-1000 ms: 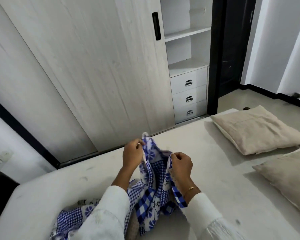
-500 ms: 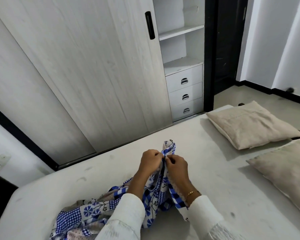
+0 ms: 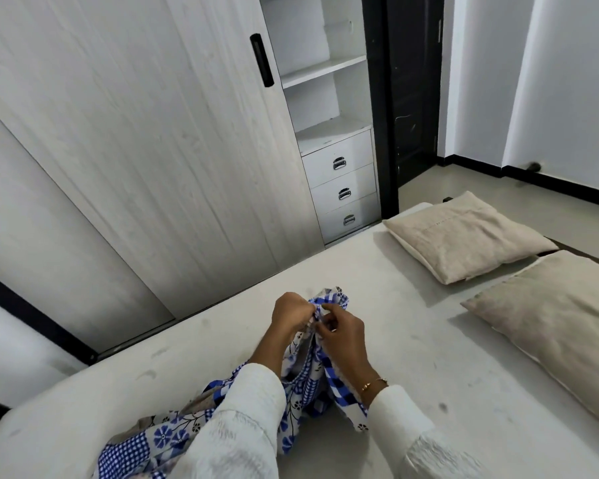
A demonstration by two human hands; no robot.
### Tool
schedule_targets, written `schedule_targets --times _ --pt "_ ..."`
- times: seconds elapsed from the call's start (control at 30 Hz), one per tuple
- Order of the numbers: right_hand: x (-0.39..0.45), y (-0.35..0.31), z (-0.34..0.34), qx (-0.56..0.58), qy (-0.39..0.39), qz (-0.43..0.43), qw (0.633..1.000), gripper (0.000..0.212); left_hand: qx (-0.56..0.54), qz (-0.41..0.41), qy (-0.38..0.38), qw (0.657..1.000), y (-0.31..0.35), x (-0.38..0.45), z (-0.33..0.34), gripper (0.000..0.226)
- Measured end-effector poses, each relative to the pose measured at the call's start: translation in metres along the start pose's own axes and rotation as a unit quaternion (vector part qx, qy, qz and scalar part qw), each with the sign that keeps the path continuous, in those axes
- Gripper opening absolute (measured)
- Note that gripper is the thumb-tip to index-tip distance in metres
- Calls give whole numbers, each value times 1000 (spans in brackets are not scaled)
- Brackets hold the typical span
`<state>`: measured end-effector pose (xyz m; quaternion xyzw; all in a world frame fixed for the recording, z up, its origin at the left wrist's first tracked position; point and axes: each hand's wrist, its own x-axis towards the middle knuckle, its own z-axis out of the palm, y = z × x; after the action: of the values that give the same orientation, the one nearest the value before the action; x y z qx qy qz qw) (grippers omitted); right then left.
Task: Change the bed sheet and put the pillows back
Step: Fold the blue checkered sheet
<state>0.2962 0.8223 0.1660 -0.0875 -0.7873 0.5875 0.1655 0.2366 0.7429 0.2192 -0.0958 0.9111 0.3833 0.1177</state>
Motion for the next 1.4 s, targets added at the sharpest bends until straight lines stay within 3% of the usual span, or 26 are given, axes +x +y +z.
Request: schedule_targets --times 0.17,0.33,0.53,0.73,0.9,1.07,1.17,1.23,1.3,1.4 --pt "-10 9 12 -61 15 -25 998 7 -27 82 90 992 7 1 -4 42" --pt "-8 12 14 -81 -3 -4 997 23 -93 127 125 980 20 0 -28 31" --pt "-6 11 15 -120 -72 -60 988 49 -180 144 161 960 34 -3 -57 28" --pt "-7 -1 25 -181 13 -134 974 49 -233 161 190 940 47 -15 -76 26" --pt "-4 -9 27 -214 126 -109 962 49 -261 161 200 931 46 -23 -86 27" --pt "-8 5 24 -195 130 -188 954 13 -265 133 233 926 36 -20 -93 26" --pt "-15 12 25 -155 102 -253 950 17 -258 124 249 925 35 -18 -94 30" --pt "-23 13 30 -124 43 -304 943 25 -244 130 261 925 35 -15 -95 28" --pt "-33 11 38 -101 -23 -341 934 16 -222 138 274 926 35 -12 -96 21" --pt "-46 10 50 -98 -122 -327 932 11 -213 143 288 923 36 -8 -101 18"
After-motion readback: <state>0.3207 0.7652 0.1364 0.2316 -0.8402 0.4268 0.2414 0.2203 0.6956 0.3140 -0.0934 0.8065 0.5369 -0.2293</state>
